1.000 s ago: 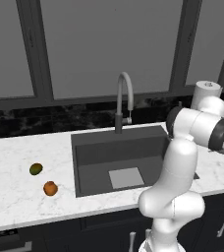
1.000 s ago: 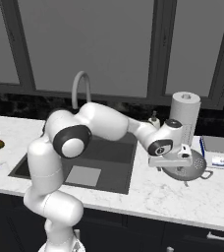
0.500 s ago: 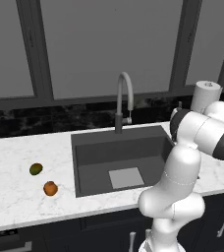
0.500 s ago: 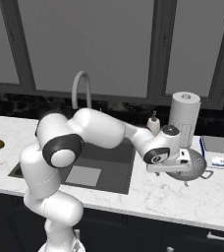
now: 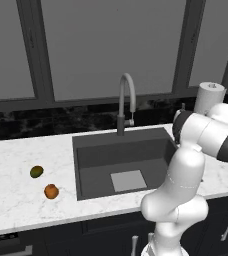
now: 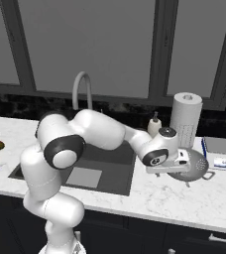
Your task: Put the colander in the sink, put the peach, mango in the colander, and turn on the sink faucet and pour water over the colander.
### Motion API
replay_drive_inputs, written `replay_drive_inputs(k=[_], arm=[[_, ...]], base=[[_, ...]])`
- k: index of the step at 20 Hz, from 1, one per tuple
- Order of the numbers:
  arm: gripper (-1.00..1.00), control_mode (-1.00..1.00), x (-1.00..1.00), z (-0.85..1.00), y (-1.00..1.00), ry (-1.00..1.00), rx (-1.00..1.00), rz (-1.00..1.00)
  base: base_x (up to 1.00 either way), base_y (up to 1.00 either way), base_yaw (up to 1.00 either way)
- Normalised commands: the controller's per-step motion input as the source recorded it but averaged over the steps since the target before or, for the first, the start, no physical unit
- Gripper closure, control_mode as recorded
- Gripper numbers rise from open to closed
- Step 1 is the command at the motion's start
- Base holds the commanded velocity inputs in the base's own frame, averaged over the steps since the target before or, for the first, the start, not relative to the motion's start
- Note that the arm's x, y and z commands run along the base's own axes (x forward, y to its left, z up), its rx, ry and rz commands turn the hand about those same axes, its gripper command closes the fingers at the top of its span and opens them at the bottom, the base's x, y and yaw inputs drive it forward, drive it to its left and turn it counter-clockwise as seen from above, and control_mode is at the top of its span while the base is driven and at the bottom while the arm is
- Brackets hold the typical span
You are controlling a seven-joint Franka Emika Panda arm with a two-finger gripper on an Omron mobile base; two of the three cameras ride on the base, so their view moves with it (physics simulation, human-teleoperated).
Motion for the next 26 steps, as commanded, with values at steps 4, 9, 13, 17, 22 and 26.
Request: replay_drive_inputs(k=[4, 9, 13, 17, 22, 26], arm=[[-1.0, -1.0, 0.25, -0.07, 0.0, 0.0, 0.0, 0.0], [1.0, -1.0, 0.11, -0.1, 0.0, 0.0, 0.0, 0.0], [1.0, -1.0, 0.0, 0.0, 0.0, 0.0, 0.0, 0.0], [1.0, -1.0, 0.0, 0.0, 0.0, 0.0, 0.0, 0.0], [1.0, -1.0, 0.0, 0.0, -0.04, 0.0, 0.0, 0.03], [1.0, -1.0, -0.26, 0.09, 0.0, -0.07, -0.01, 0.05]], base=[[0.0, 0.0, 0.0], [0.0, 0.0, 0.0], [0.0, 0.0, 0.0], [0.0, 0.0, 0.0], [0.0, 0.0, 0.0], [0.0, 0.0, 0.0]])
